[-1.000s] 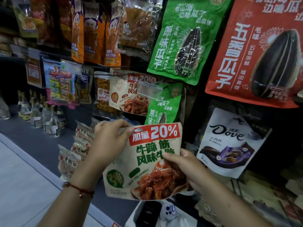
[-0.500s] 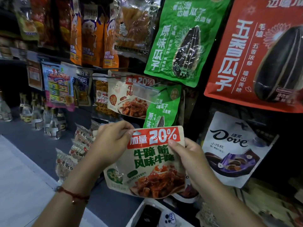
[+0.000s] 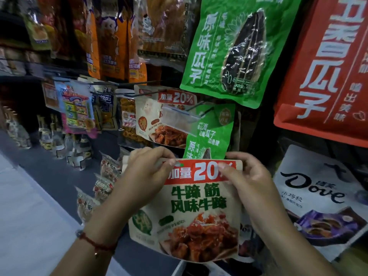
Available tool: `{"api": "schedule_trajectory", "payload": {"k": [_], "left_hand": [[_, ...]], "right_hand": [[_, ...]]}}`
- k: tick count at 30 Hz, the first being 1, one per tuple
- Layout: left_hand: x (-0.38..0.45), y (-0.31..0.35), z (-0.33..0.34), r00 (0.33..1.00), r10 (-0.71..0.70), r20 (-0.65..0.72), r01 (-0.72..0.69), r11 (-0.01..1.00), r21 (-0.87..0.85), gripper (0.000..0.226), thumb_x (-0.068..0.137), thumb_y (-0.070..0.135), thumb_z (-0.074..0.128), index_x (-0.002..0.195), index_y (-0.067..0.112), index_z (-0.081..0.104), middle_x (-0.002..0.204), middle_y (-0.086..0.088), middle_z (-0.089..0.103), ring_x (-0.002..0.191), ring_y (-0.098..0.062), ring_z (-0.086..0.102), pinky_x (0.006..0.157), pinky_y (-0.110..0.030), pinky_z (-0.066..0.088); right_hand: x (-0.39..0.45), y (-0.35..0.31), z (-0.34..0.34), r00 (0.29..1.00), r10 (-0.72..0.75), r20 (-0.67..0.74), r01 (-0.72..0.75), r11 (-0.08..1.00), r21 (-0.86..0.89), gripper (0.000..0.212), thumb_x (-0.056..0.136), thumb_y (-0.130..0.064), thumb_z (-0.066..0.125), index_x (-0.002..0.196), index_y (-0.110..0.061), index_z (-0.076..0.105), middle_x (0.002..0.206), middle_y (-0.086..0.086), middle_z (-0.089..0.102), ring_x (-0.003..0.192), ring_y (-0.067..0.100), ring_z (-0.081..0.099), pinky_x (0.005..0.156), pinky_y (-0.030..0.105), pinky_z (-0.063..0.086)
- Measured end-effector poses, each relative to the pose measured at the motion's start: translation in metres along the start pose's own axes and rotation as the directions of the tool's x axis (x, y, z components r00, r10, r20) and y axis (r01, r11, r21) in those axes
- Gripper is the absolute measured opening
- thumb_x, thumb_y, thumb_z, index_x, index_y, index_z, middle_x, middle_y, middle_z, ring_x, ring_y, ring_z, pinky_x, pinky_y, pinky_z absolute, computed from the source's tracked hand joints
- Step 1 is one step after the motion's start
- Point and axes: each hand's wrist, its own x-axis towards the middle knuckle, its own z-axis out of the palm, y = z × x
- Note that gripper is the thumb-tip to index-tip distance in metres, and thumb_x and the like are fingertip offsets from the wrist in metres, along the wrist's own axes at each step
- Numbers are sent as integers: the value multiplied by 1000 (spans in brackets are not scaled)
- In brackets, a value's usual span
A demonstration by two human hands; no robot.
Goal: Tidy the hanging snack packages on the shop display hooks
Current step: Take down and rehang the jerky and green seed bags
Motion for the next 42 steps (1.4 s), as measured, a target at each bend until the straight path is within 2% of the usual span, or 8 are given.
{"api": "schedule_trajectory", "payload": {"k": [3,6,11,14,19,26,39,42], "left_hand": [[-1,1,-1,998,46,-44,-42,996,83,18,99,36,53,82,42,51,88,24,50,95,-4,38,87,-34,31],[-1,0,-9,993,97,-71,-90,991,96,15,101,30,54,88,38,53,85,26,48,89,-2,34,87,-29,23],[-7,-3,-23,978,169,-119,-161,984,73,12,101,26,56,91,32,58,84,21,50,89,-2,32,90,-29,22],[-6,-6,-27,981,170,-95,-163,984,77,10,101,28,55,92,32,57,86,23,45,84,1,21,90,-25,19],[4,-25,-32,983,155,-100,-154,988,20,9,101,29,55,93,32,58,87,25,45,82,4,18,92,-24,17],[40,-37,-28,988,147,-51,-149,987,-53,8,101,34,53,94,34,58,92,25,47,96,-2,22,91,-30,22],[78,-4,1,959,229,-165,-261,941,-214,6,95,38,62,90,38,64,90,21,53,113,-26,47,99,-49,41],[85,-1,13,964,185,-191,-229,942,-244,8,93,30,62,96,32,69,94,19,54,124,-31,44,105,-51,40]], "right_hand": [[-4,-18,9,966,-252,-53,214,900,-381,36,88,-51,64,122,-40,58,124,-21,53,111,-1,56,89,29,52],[-8,-37,33,923,-384,-2,325,784,-529,46,91,-56,58,132,-34,55,127,-19,47,124,6,47,100,37,47],[-5,-58,65,982,-185,24,182,918,-353,30,93,-49,61,112,-27,65,95,-8,71,78,6,71,76,33,61],[2,-64,68,982,-187,-10,174,931,-320,26,93,-41,65,89,-17,73,86,-2,75,79,13,72,74,34,59],[6,-69,69,983,-185,9,181,952,-248,25,93,-39,66,90,-16,76,87,-5,77,67,-2,69,48,9,46],[13,-66,63,948,-315,-45,310,946,-93,30,96,-43,57,92,-21,77,87,-11,77,70,1,72,54,10,51],[19,-63,42,839,-544,-12,482,754,-447,13,94,-26,65,85,-32,72,93,-15,68,89,-4,62,69,10,47],[19,-57,36,827,-563,-11,475,709,-520,11,92,-26,65,92,-33,73,95,-15,66,94,2,60,79,24,50]]}}
